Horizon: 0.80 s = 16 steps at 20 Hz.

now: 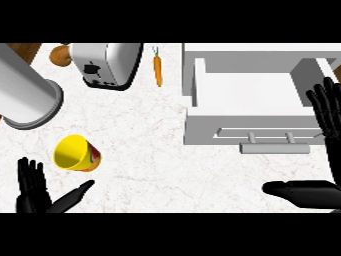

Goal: Pick up the cup, place it into the drawer and close the drawer

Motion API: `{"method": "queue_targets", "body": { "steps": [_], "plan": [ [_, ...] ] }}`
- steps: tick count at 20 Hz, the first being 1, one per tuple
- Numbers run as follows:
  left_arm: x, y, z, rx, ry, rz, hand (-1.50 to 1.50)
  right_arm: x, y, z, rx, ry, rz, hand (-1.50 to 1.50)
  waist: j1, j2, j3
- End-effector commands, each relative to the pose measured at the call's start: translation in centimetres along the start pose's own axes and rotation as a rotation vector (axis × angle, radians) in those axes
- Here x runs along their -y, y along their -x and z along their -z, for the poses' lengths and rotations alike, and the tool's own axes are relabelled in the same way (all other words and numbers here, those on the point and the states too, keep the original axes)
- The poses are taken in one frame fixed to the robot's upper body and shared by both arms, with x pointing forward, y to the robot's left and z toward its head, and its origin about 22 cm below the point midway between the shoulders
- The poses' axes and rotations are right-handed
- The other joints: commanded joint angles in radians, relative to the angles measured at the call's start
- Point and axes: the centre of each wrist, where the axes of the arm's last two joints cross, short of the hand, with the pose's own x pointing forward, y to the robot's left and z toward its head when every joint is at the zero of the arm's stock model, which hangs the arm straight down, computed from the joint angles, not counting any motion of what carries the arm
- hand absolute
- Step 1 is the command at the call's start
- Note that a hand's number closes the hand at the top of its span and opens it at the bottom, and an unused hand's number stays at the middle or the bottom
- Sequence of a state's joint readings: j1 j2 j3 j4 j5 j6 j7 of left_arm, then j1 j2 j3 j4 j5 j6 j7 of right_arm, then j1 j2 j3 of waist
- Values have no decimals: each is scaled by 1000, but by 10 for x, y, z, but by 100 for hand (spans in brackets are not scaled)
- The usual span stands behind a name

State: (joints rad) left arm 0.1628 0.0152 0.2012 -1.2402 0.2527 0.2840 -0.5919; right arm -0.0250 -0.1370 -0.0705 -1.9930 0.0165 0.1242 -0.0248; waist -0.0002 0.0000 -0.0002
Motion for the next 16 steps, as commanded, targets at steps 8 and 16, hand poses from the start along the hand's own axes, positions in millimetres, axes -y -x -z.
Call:
{"method": "queue_targets", "body": {
  "steps": [8, 16],
  "plan": [
    [-3, 45, 11, 59, -27, -21, -150, 20, 20, -9, 6, 10, 11, -150, -3, 1, 0],
    [-19, 75, 13, 55, -14, -15, -150, 18, -4, 8, -4, -25, 3, -150, -4, 1, 0]
  ]
}}
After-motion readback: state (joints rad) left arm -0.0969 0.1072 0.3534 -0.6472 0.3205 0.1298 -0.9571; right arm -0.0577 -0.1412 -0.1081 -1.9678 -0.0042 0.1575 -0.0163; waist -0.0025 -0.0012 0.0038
